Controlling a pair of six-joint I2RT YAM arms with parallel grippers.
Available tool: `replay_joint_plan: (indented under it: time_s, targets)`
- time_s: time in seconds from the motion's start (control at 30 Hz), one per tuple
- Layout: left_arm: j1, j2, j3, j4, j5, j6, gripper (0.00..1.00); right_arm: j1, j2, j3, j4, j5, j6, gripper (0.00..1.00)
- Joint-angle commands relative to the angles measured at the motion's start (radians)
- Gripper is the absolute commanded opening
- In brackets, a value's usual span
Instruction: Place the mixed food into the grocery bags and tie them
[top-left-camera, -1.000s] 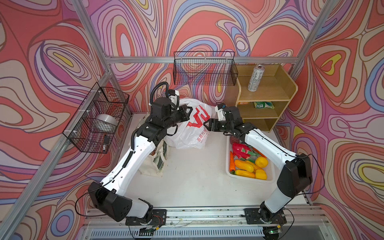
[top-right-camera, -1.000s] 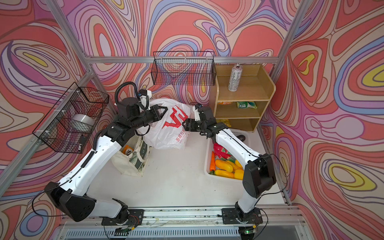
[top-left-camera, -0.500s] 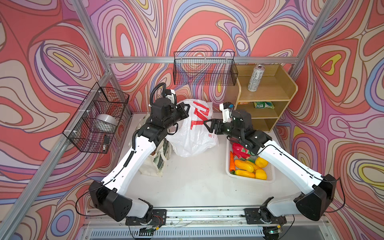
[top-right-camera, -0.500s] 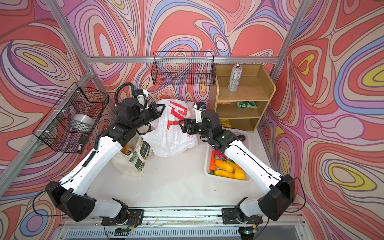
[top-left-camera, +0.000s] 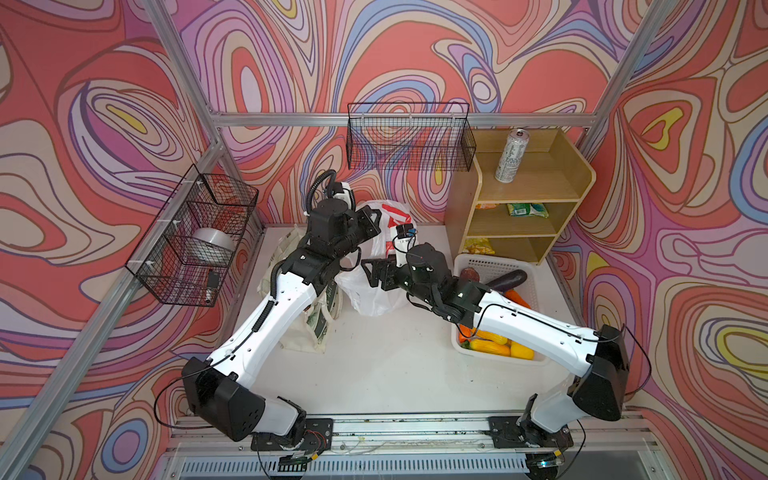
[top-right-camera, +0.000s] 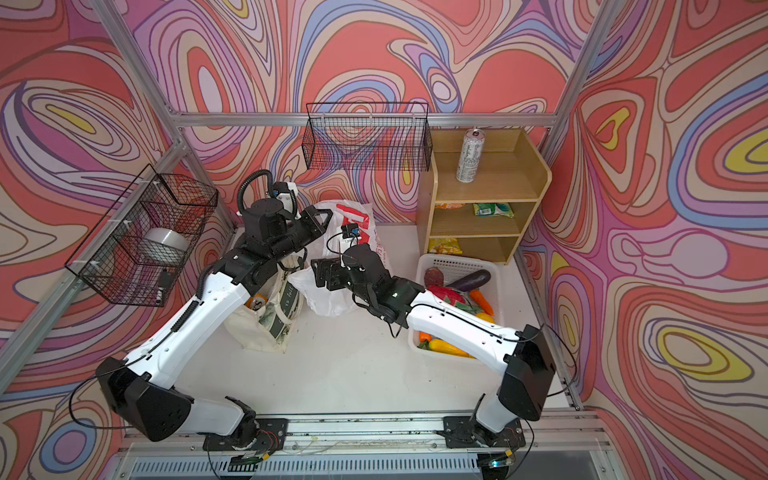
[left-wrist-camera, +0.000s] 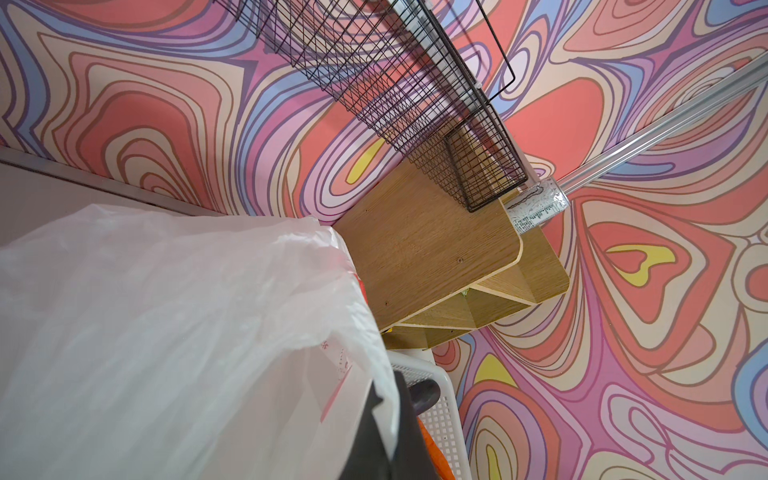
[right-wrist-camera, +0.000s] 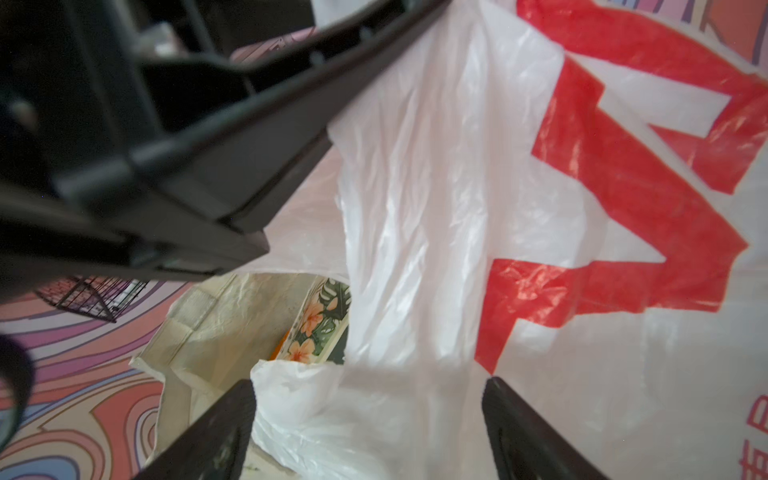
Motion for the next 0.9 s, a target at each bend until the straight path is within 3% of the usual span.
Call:
replay_joint_plan:
  time_s: [0.0,0.33,0.4,0.43,0.5,0.53,0.57,0.67,0.77,0.87]
  targets:
    - [-0.008,-0.015,-0.011,0.041,-0.026,-0.021,0.00,-0.004,0.038,0.041,0.044,0.146,-0.009,0.88]
    - [-0.015,-0.013,-0.011,0.045,-0.033,-0.023,0.00,-0.005,0.120,0.113,0.060,0.247,-0.017,0.84]
    - [-0.015,-0.007,-0.007,0.047,-0.031,-0.025,0.00,-0.005,0.131,0.114,0.062,0.259,-0.028,0.64]
    - [-0.016,-0.003,0.000,0.044,-0.029,-0.023,0.00,-0.006,0.134,0.114,0.063,0.268,-0.035,0.48]
    - [-0.014,0.019,0.034,0.029,-0.014,-0.001,0.00,-0.008,0.133,0.116,0.059,0.281,-0.054,0.09]
    - [-0.013,0.035,0.065,0.013,-0.002,0.024,0.14,-0.012,0.129,0.115,0.051,0.282,-0.059,0.00]
    - [-0.008,0.059,0.124,-0.028,0.025,0.065,0.32,-0.021,0.120,0.112,0.039,0.277,-0.063,0.00]
    - [0.021,0.127,0.319,-0.202,0.094,0.177,0.58,-0.067,0.074,0.072,0.020,0.226,-0.062,0.00]
    - [0.079,0.149,0.408,-0.268,0.273,0.201,0.72,-0.132,0.026,0.033,-0.008,0.145,-0.044,0.00]
    - [0.125,0.100,0.372,-0.288,0.389,0.219,0.77,-0.200,-0.011,0.000,-0.026,0.047,-0.049,0.00]
